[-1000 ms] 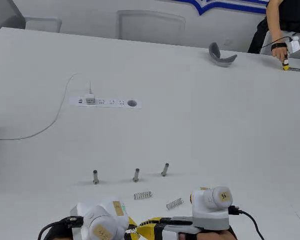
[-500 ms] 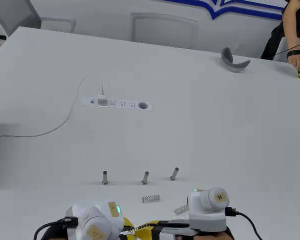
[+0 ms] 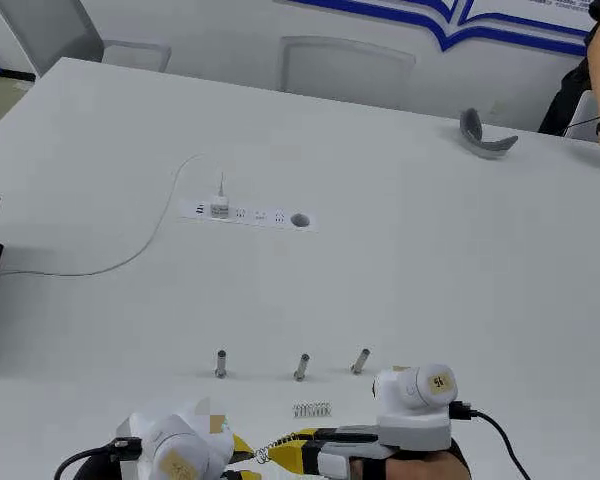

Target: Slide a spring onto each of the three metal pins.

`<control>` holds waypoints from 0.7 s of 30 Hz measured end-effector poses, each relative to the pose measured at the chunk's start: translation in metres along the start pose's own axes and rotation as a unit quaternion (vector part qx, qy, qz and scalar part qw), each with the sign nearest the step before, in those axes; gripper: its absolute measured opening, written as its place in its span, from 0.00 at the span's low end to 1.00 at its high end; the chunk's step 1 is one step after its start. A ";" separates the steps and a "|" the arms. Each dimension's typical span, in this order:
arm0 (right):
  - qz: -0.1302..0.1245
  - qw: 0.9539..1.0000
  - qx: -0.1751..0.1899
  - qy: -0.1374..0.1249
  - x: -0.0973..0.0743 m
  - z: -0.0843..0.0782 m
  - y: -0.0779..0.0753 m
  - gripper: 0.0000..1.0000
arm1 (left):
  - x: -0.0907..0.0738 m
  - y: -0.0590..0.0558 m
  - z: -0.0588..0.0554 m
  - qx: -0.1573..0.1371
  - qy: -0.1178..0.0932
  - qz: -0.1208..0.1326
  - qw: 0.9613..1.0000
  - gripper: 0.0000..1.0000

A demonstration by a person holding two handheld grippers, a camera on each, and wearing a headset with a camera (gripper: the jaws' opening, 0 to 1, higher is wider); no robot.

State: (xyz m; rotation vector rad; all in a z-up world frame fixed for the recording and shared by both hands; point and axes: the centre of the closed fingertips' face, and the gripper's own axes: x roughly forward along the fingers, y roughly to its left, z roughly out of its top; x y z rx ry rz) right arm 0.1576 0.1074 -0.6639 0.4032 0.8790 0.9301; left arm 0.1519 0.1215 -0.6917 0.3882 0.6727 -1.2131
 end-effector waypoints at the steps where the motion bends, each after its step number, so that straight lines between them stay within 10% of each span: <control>1: -0.002 1.000 -0.001 0.001 0.000 0.000 -0.001 0.12 | -0.001 0.002 -0.001 -0.003 -0.001 0.002 1.000 0.14; 21: -0.082 0.996 -0.034 0.006 -0.007 0.011 -0.038 0.12 | -0.018 0.052 -0.016 -0.094 -0.024 0.067 0.993 0.27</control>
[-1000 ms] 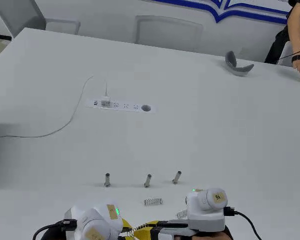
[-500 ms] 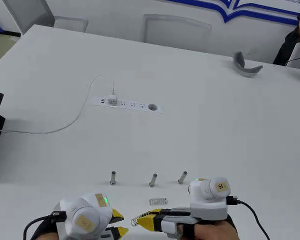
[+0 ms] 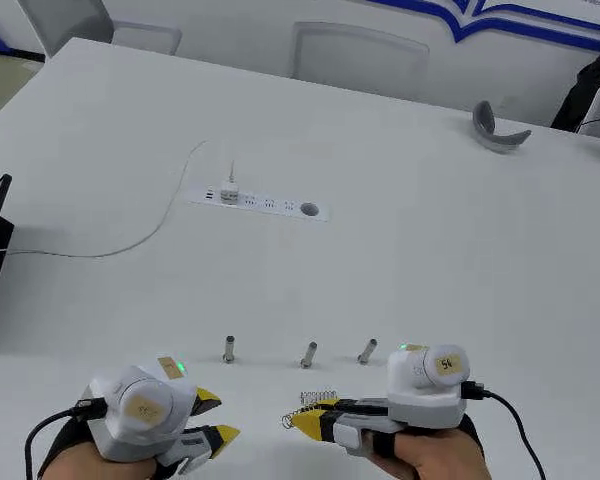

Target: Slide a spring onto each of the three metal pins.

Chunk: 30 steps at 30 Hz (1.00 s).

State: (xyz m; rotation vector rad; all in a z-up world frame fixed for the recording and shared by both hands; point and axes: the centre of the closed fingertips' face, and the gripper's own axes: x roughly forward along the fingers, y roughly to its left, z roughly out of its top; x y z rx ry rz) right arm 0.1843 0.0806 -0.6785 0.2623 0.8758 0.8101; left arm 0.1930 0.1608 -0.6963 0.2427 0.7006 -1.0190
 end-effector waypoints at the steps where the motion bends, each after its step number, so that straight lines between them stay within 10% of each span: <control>1: -0.001 1.000 0.001 0.000 0.001 0.002 -0.002 0.12 | -0.001 0.002 0.000 -0.003 -0.001 0.002 1.000 0.27; 30: -0.025 0.995 -0.081 0.045 0.023 0.040 -0.019 0.12 | -0.015 0.038 -0.002 -0.040 -0.026 0.044 0.998 0.44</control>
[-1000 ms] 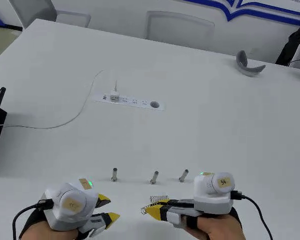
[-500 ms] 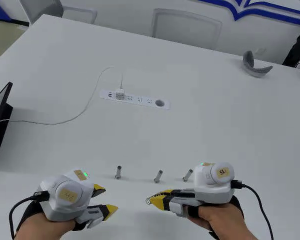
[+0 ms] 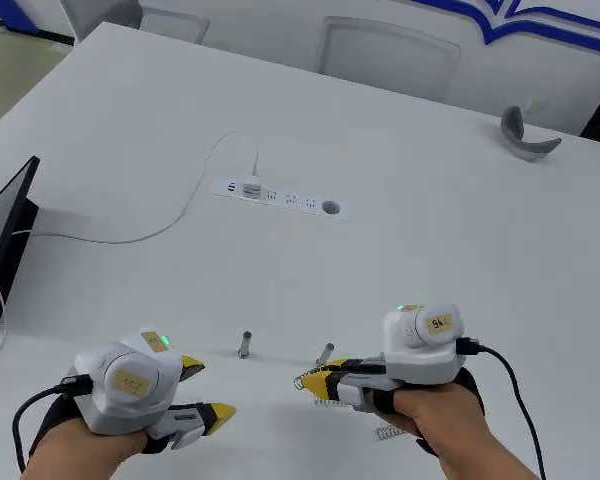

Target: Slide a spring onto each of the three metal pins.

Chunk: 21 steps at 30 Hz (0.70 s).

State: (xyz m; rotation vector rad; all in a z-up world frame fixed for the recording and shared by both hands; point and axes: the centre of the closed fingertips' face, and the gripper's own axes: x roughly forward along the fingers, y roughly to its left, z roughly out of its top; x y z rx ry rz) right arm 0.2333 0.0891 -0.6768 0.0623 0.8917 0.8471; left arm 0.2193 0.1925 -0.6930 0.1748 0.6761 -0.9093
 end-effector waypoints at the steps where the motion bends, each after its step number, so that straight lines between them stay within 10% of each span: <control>1: 0.000 1.000 -0.004 0.002 0.002 0.002 -0.001 0.12 | -0.001 0.001 0.000 -0.002 -0.001 0.001 1.000 0.45; 21: 0.001 0.999 -0.037 0.026 0.033 0.027 -0.003 0.12 | -0.012 0.018 -0.003 -0.038 -0.014 0.020 0.999 0.56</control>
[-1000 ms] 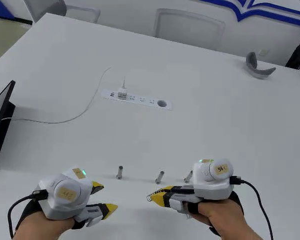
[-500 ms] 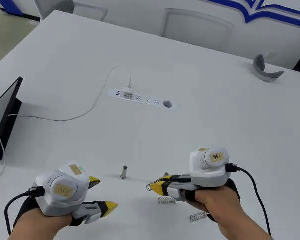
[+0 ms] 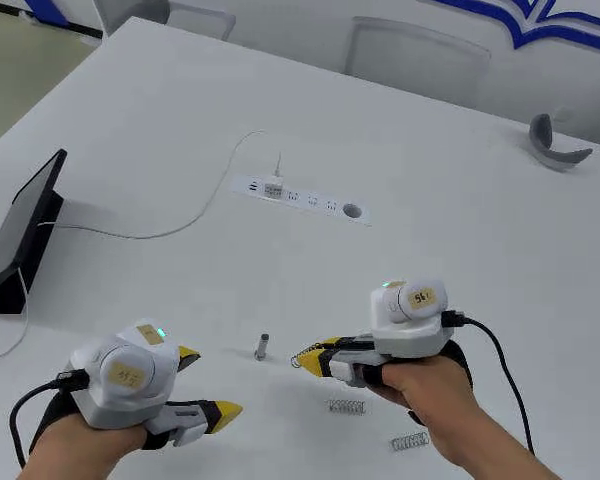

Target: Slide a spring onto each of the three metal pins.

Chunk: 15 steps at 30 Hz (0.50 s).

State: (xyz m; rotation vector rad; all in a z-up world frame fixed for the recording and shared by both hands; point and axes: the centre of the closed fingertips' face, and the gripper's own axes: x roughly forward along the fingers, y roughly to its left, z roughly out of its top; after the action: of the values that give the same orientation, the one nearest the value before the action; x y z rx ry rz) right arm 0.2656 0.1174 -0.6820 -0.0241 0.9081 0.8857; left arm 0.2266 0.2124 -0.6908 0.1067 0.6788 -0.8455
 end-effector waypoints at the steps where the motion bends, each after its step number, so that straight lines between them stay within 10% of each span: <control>1: 0.000 1.000 0.000 0.001 0.001 0.001 0.000 0.12 | 0.000 0.001 0.000 -0.001 0.000 0.001 1.000 0.56; 15: 0.002 0.999 -0.039 0.015 0.021 0.022 -0.005 0.12 | -0.003 0.008 -0.004 -0.013 0.000 0.005 1.000 0.63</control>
State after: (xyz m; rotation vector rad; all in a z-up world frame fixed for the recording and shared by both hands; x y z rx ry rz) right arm 0.2895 0.1359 -0.6839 -0.1038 0.9011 0.9262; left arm 0.2290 0.2205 -0.6933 0.0873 0.6888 -0.8271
